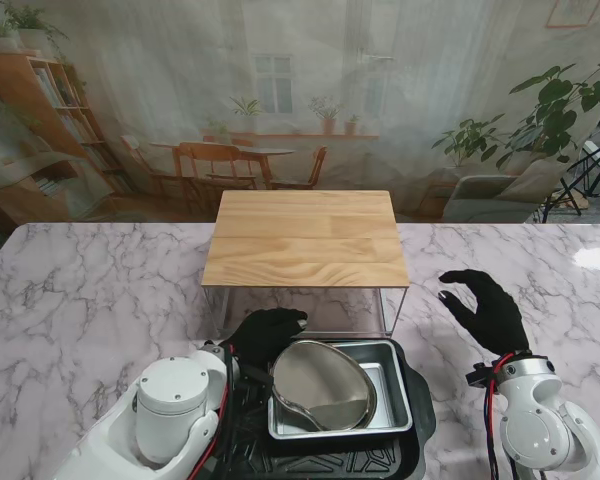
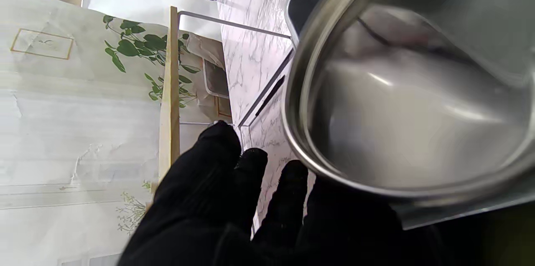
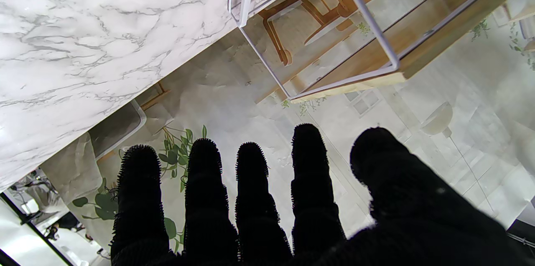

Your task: Stack the baking trays onto the shelf

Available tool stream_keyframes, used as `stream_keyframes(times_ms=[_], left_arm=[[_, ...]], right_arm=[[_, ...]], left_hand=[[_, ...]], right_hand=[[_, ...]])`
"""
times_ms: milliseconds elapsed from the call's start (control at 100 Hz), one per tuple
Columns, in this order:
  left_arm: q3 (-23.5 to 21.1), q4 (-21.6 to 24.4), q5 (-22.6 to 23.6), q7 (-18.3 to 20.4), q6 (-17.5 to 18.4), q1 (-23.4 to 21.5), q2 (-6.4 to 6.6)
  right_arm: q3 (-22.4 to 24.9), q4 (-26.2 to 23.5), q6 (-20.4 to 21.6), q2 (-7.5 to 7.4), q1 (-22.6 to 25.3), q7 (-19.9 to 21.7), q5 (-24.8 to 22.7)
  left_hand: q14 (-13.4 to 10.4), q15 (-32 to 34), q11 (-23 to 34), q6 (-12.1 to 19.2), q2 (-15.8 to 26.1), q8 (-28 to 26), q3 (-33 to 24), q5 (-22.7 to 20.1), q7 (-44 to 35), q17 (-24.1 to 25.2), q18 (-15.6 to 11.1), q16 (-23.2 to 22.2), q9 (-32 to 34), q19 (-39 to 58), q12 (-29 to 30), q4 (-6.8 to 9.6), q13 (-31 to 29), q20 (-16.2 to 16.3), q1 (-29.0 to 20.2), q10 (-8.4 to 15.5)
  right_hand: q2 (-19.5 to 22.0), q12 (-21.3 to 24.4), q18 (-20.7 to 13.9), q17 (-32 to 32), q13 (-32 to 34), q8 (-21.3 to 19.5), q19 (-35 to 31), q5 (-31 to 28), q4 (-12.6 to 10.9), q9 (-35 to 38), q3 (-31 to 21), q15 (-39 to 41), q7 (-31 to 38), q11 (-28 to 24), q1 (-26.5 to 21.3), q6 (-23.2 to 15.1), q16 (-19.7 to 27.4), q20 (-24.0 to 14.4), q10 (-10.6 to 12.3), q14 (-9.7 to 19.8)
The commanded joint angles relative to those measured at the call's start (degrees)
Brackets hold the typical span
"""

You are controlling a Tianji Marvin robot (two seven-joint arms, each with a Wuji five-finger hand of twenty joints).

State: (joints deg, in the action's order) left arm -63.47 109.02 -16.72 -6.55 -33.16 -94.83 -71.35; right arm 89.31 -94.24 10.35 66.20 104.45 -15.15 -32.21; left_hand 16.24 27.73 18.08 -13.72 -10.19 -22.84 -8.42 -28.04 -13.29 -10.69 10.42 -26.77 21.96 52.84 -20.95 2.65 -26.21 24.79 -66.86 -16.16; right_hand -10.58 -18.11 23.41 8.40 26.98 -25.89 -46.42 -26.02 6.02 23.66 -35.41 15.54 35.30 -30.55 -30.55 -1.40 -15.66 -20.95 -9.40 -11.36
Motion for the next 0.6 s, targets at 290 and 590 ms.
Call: stream_keyframes(times_ms=[290, 590], left_arm=[[-2.94, 3.65, -1.98, 4.66, 1.51, -2.64, 1.53], [-4.05, 4.23, -2.27, 5.66, 0.38, -3.4, 1.8]], right_arm=[[0.0, 0.21, 0.31, 0.08, 0.13, 0.04, 0.28], [-0.05, 0.22, 0.3, 0.08, 0.09, 0.13, 0.4]], left_hand=[[0.73, -5.23, -2.43, 1.25, 3.99, 0.36, 4.81, 2.49, 1.42, 8.97, -1.08, 1.83, -3.89, -5.49, 1.41, 0.94, 9.06, -0.98, 1.45, 2.97], [3.06, -1.9, -0.35, -0.95, 5.19, -2.63, 6.17, -1.14, 0.1, 5.39, -0.45, -1.28, 3.52, -0.19, -0.93, 1.4, 3.42, 2.44, -1.03, 0.89]], right_hand=[[0.38, 0.12, -1.82, -0.59, -0.57, 0.8, -0.27, 2.21, -1.09, -1.46, 0.7, -1.94, -0.08, -0.78, 1.83, -1.07, 0.87, 0.59, 0.31, 0.85], [-0.08, 0.11, -1.85, -0.67, -0.55, 0.87, -0.13, 2.23, -1.27, -1.47, -0.3, -2.16, -0.4, -0.58, 3.03, -1.02, 0.85, 0.56, 0.24, 0.84]])
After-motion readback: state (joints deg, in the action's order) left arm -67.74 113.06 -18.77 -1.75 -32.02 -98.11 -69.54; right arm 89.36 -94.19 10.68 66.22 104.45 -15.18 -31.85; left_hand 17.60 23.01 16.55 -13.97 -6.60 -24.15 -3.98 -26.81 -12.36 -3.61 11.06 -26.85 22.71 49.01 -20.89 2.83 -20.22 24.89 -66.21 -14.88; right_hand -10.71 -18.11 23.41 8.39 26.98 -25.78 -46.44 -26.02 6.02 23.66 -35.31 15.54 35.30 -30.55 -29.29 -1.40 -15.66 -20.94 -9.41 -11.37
